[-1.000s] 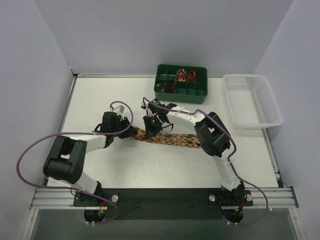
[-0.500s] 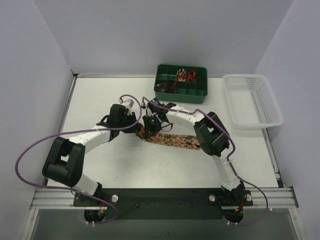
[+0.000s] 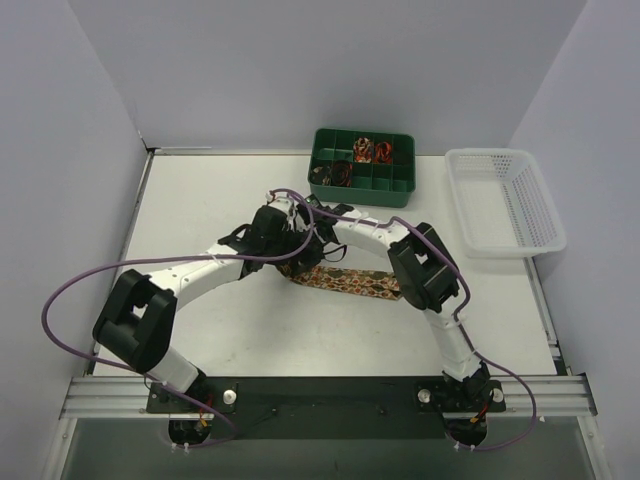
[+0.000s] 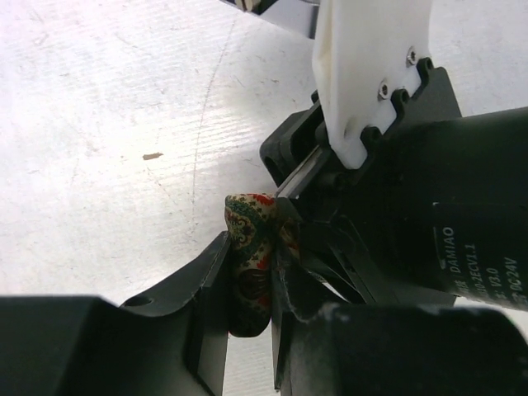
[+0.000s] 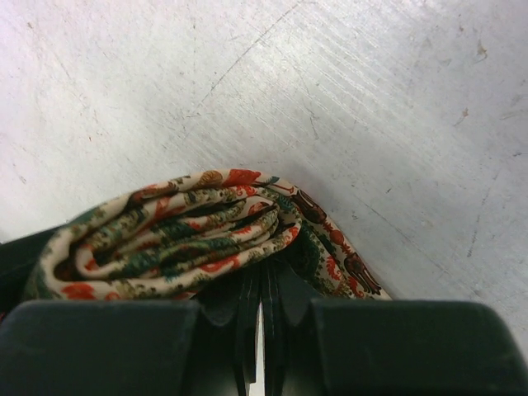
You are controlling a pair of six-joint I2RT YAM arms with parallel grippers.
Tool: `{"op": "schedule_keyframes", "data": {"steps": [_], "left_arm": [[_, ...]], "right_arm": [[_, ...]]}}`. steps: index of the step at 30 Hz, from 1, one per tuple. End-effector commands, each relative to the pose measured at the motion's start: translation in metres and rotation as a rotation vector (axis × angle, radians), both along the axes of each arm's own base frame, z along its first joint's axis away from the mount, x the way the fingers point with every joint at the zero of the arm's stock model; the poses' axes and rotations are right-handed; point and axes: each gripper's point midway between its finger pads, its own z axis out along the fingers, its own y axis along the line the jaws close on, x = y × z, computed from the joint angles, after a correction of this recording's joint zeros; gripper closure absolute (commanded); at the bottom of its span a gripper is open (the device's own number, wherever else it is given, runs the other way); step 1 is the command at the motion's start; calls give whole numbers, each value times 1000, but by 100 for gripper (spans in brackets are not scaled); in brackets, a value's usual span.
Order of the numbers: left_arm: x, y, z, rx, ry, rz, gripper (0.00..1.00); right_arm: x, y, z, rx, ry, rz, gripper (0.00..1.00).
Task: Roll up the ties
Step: Roll the tie at the center of the board.
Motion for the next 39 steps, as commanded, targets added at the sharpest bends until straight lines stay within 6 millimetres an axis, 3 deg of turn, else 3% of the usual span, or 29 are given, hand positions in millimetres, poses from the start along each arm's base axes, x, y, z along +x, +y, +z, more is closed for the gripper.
{"op": "schedule_keyframes", "data": {"steps": [1,8,15,20,28,34,39], "left_arm": [[6,-8,8,95,-58,-45,97],[7,3,5,151,-69,-13,97],[8,28,-2,253,-71,54,97],[5,36,-3,289,-67,67,97],[-2,37,-3,364,-49,53,97],[-11,22,-13,403,-38,34,100],[-14,10,-10,442,-60,46,100]], "right_arm": [[2,2,3,4,15,2,99],[12,0,29,72,15,-17,99],[32,-26,50,90,-25,-78,99],[44,-51,51,72,-35,-128,99],[51,-80,44,36,-35,-193,99],[53,-93,42,27,-33,-219,99],[51,-97,38,15,-27,-226,99]]}}
